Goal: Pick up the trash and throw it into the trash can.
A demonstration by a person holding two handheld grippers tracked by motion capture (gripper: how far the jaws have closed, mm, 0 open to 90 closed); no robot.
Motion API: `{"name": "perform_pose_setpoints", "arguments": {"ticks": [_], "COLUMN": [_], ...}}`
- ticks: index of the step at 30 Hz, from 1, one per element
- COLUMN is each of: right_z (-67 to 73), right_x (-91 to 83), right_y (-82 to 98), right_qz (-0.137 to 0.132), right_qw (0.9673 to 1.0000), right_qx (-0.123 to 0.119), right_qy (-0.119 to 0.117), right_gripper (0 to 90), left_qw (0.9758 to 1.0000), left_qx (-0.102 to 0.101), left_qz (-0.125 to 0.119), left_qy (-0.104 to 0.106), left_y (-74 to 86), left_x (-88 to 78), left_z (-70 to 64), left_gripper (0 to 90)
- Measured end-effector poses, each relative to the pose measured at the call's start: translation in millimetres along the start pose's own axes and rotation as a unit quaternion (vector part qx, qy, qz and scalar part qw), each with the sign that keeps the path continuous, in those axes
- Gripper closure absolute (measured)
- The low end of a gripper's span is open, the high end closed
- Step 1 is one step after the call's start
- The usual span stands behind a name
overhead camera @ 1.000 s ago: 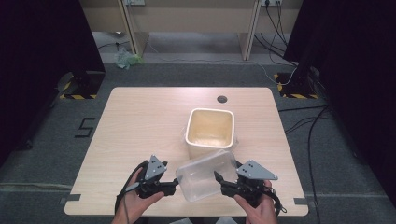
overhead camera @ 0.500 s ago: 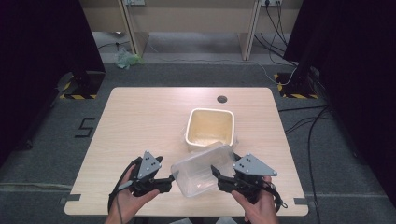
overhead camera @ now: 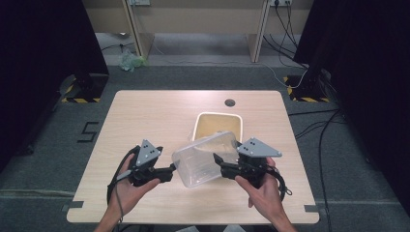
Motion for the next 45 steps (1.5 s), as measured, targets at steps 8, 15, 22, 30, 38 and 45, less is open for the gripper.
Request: {"name": "perform_pose_setpoints", "arguments": {"ticks": [8, 15, 22, 30, 38, 45], "right_z": [-2.7, -9.4, -14.3, -21.8, -30.8, -36.6], "right_x": [24.4, 45.7, 64.9, 74.1, 80.3, 78.6], "right_y": [-12.0, -20.8, -16.0, -10.5, -3.8, -4.1], "right_qz": [-0.004, 0.004, 0.013, 0.029, 0.051, 0.06], "right_qw": [0.9998, 0.9986, 0.998, 0.9971, 0.9966, 0.9954], "right_qx": [0.017, 0.042, 0.052, 0.059, 0.053, 0.052], "right_qy": [-0.014, -0.033, -0.033, -0.038, -0.037, -0.053], "right_gripper": [29.8, 29.8, 29.7, 27.0, 25.0, 26.3], "left_qw": [0.9989, 0.9973, 0.9967, 0.9966, 0.9963, 0.9963], "left_qx": [-0.025, -0.039, -0.053, -0.053, -0.055, -0.058], "left_qz": [-0.037, -0.06, -0.058, -0.061, -0.066, -0.064], "left_qy": [-0.011, -0.019, -0.019, -0.015, -0.005, 0.0], "left_y": [-14.1, -29.1, -34.0, -41.2, -46.1, -44.3], "left_x": [-10.0, -12.4, -3.5, 3.1, 10.2, 12.3], "left_z": [22.5, 38.1, 50.0, 51.9, 51.3, 52.5], "left_gripper": [29.6, 29.7, 29.7, 29.0, 27.4, 25.8]}}
Point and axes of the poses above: each handheld gripper's, and its own axes: x roughly forward along the jaws, y roughly out of its underside, z roughly to its left, the point moved 4 cm from there along x, roughly forward along the jaws, and after that the axes turned 15 degrees about y, right-handed, at the moved point
